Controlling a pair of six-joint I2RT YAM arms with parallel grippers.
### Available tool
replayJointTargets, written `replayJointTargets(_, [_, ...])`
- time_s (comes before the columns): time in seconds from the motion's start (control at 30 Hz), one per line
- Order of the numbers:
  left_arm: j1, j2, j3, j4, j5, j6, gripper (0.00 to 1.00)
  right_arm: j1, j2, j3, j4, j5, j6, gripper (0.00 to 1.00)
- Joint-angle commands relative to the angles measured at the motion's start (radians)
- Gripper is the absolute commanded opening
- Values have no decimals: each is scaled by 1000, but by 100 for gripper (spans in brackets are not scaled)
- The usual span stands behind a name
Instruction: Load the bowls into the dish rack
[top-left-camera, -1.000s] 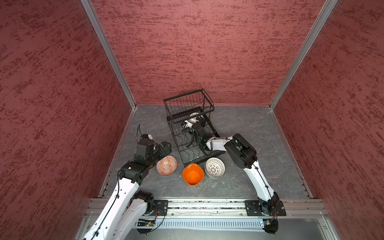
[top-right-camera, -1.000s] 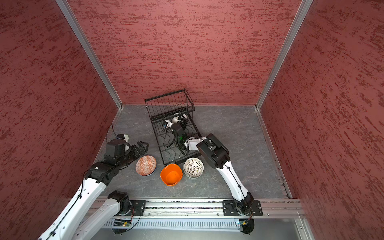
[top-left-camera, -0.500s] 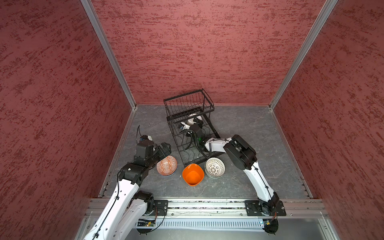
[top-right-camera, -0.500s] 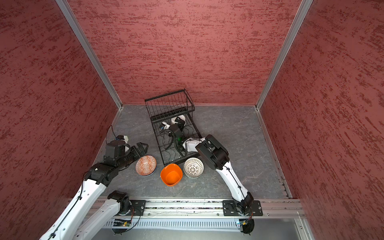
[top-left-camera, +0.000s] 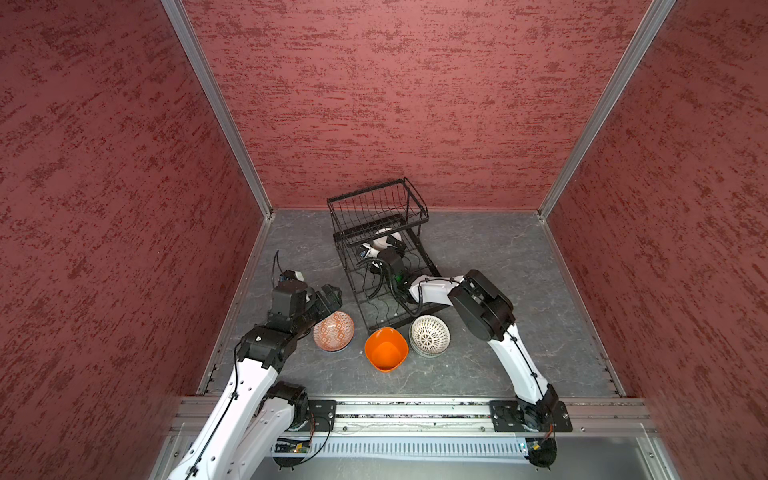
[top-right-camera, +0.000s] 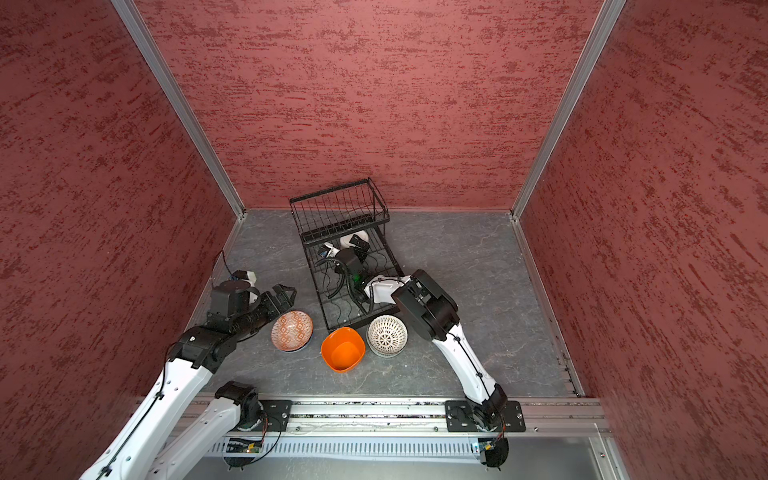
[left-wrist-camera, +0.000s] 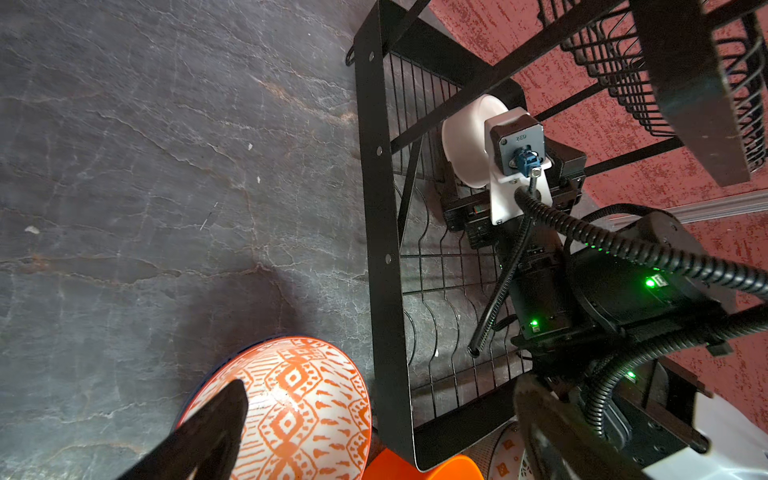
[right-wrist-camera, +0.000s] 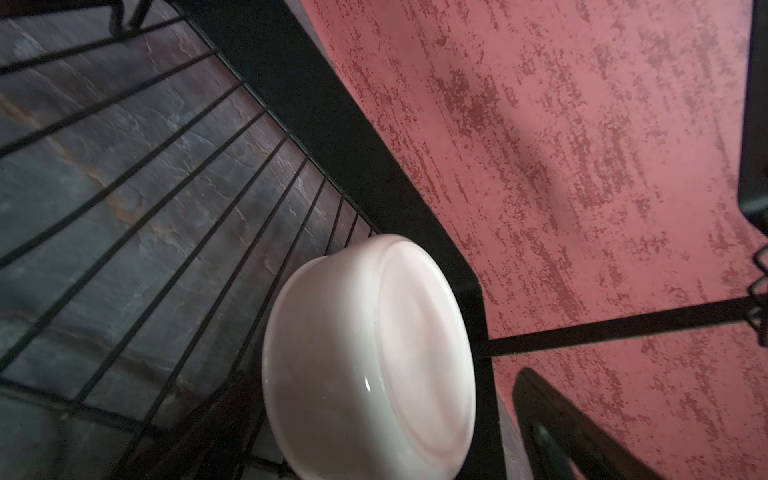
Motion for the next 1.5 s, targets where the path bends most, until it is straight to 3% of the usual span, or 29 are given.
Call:
replayJointTargets(0.0, [11, -13, -12, -3, 8, 18, 100, 0, -75, 24, -67, -31, 98, 99])
replayJointTargets(0.3, [12, -16, -16, 1, 13, 18, 100, -23, -97, 2, -118, -4, 150, 99])
replayJointTargets(0.63, [15, -19, -16, 0, 21, 18, 100, -54, -53, 35, -55, 93, 163, 98])
replayJointTargets(0.97, [17, -27, -10, -12, 14, 16, 100, -64, -25, 82, -59, 92, 182, 98])
replayJointTargets(1.2, [16, -27, -12, -13, 21, 18, 99, -48, -118, -81, -22, 44, 228, 98])
replayJointTargets(1.47, [14, -23, -7, -29, 27, 16, 100, 5, -213, -282, 61, 69, 238, 98])
